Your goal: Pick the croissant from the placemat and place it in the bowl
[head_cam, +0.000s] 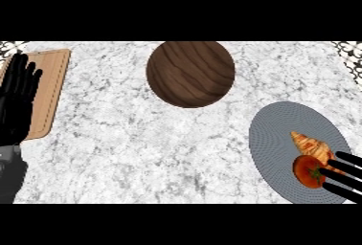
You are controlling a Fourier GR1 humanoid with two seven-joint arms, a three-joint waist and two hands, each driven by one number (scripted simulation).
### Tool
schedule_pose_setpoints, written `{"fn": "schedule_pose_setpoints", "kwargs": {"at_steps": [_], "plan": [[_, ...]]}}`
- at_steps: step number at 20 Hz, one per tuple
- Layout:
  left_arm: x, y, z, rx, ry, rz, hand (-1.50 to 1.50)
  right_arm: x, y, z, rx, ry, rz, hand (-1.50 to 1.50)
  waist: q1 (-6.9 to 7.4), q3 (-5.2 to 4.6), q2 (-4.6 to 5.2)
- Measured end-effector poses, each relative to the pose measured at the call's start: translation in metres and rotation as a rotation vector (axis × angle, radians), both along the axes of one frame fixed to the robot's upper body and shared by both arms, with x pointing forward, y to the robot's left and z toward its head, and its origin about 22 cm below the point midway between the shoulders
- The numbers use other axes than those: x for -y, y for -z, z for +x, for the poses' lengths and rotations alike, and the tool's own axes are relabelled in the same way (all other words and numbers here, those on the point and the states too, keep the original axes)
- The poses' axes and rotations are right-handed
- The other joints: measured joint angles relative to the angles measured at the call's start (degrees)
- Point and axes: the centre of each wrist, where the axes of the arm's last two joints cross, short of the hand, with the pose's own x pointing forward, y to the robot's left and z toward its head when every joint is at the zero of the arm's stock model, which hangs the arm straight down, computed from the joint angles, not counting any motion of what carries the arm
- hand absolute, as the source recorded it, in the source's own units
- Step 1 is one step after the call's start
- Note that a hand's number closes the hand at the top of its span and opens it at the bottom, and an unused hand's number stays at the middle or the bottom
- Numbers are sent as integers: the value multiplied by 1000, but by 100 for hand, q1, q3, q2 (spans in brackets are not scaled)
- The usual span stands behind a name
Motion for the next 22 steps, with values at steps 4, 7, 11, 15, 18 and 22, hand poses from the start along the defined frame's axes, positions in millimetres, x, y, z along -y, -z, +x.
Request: {"fn": "schedule_pose_setpoints", "kwargs": {"at_steps": [4,7,11,15,18,22], "plan": [[-2,4,0,-4,5,5,0,4,17,19,7,31,-9,-150,35,0,8],[4,3,-2,0,8,3,0,7,23,33,12,39,-10,-150,36,2,7],[4,-2,0,-2,-1,0,0,11,41,40,9,31,-1,-150,12,1,3],[2,-3,-2,-3,4,6,0,7,53,48,-10,5,13,-150,5,1,0],[-3,-2,0,-4,5,1,0,6,53,57,-21,-12,16,-150,3,-1,1],[-1,-3,2,2,-1,2,0,8,66,57,-22,-19,-3,-150,-11,-1,-1]]}}
